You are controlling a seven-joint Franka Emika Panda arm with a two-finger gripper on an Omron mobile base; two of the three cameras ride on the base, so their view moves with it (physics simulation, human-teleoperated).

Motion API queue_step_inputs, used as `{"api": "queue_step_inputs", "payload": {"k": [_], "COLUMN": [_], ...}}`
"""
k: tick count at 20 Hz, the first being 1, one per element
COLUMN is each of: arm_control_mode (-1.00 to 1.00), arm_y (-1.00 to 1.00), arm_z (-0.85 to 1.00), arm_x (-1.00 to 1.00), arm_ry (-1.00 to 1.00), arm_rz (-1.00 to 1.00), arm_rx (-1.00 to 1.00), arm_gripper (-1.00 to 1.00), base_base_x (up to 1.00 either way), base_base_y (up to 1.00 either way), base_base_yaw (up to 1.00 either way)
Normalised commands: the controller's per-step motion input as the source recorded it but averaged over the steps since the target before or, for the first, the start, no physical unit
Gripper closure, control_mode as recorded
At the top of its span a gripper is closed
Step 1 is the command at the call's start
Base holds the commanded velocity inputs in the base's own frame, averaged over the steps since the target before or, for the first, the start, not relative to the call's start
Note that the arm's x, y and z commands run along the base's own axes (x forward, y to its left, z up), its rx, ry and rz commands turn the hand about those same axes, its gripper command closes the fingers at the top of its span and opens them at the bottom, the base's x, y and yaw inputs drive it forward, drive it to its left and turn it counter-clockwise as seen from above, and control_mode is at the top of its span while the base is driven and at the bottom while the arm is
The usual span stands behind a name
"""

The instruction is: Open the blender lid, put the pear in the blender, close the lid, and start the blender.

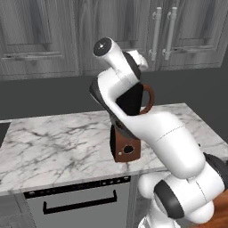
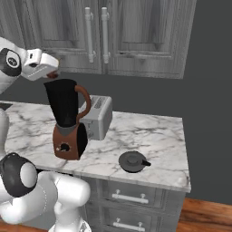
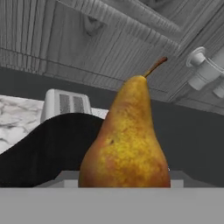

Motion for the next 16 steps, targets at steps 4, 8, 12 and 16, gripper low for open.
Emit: {"api": "queue_step_inputs", "payload": {"k": [4,8,12,16], "arm_control_mode": [-1.0,-1.0,-1.0,-1.0], "arm_y": [-0.33,-0.21,0.0,0.08], "arm_z": [-0.2,-0.32,-0.45,-0.47], "arm_x": [0.52,0.35,0.22,0.18], "arm_ry": [0.24,0.16,0.13,0.1], "arm_rz": [0.09,0.09,0.06,0.04], "arm_rx": [0.13,0.09,0.01,0.0], "arm_gripper": [1.0,1.0,1.0,1.0], "base_base_x": [0.0,0.0,0.0,0.0], "base_base_y": [0.0,0.0,0.0,0.0], "base_base_yaw": [0.0,0.0,0.0,0.0]}}
